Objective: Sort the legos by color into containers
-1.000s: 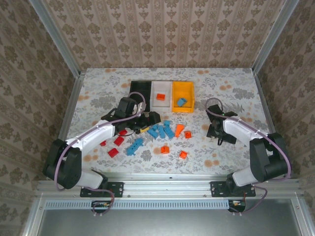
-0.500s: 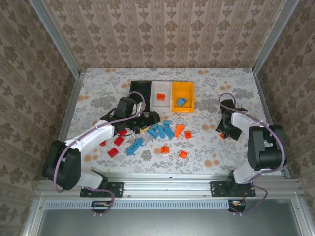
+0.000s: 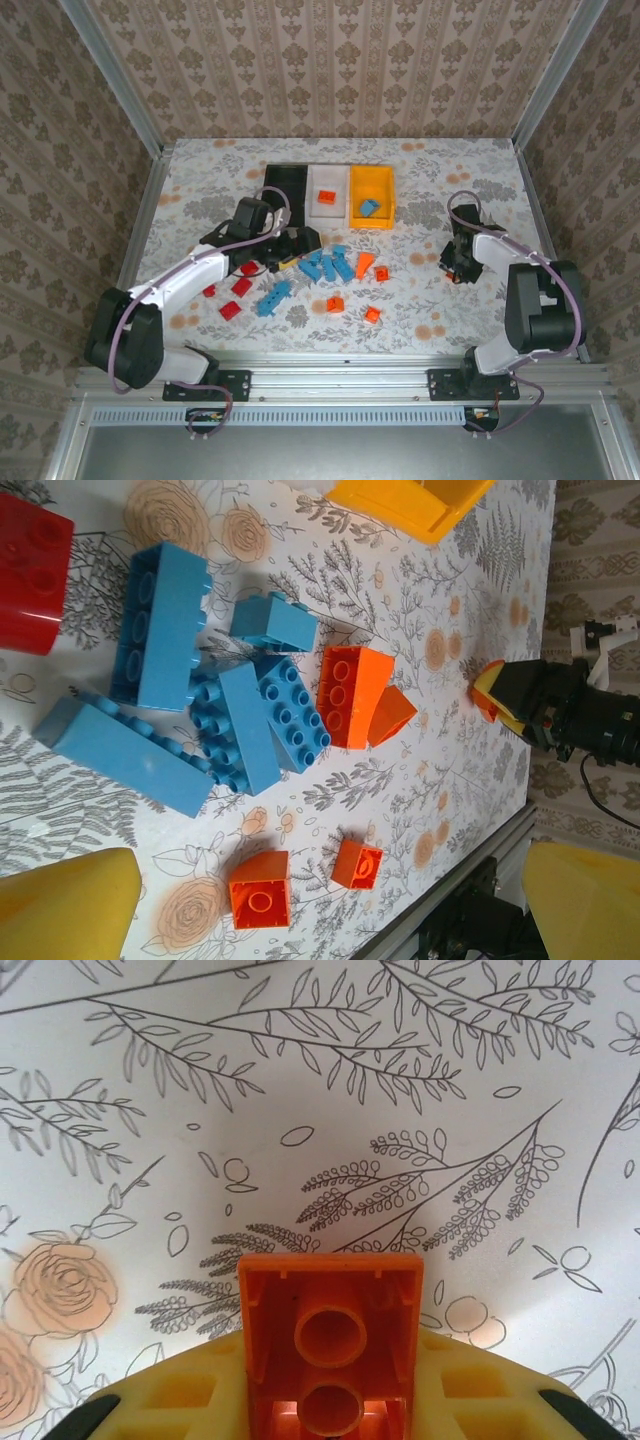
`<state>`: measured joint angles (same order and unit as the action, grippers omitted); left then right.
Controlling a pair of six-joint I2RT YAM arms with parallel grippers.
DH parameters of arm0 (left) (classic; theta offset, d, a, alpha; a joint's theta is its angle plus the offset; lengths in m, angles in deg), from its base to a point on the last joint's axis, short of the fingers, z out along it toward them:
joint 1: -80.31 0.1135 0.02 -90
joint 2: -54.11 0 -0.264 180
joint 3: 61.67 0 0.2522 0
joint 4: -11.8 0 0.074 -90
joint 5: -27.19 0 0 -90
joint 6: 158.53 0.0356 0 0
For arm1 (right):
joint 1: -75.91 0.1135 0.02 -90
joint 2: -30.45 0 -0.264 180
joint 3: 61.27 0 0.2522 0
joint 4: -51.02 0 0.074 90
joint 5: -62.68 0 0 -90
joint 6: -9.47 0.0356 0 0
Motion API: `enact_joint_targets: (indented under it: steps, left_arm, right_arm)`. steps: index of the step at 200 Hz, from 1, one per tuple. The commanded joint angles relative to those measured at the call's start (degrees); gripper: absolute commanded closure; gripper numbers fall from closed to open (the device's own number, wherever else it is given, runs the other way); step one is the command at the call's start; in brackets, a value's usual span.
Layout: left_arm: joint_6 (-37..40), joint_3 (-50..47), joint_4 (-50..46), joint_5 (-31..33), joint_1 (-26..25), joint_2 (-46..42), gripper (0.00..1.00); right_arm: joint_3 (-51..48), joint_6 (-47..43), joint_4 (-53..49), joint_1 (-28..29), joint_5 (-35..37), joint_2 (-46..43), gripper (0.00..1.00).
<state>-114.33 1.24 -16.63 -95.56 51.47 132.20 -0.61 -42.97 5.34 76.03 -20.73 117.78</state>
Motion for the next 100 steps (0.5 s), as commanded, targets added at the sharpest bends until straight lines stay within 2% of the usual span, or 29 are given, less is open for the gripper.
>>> enact_joint_targets:
  steps: [1,29,57,76,100]
  left_arm:
    - [3.4,0.2,-3.8,0.7,3.7,-3.8,0.0]
    - [3.1,-0.8,-6.6,1.3,13.3,-7.8,0.0]
    - [1.7,-2.6,-10.0,0.7,22.8,-9.2,0.0]
    - [3.4,-3.3,-13.4,0.0,25.3,-10.7,0.01]
    - [4.5,-5.1,-16.4,0.5,25.8,-14.4,0.01]
  right_arm:
    - [4.8,0.4,-1.5,4.2,-1.2,-3.4,0.73]
    - [16.0,0.8,-0.8,17.4,1.0,-1.9,0.73]
    - [31.9,-2.4,-0.6,27.5,2.8,10.5,0.73]
    - [43.5,-5.4,-2.4,31.0,2.9,19.7,0.73]
    - [58.6,-7.6,-8.0,32.2,3.7,32.1,0.73]
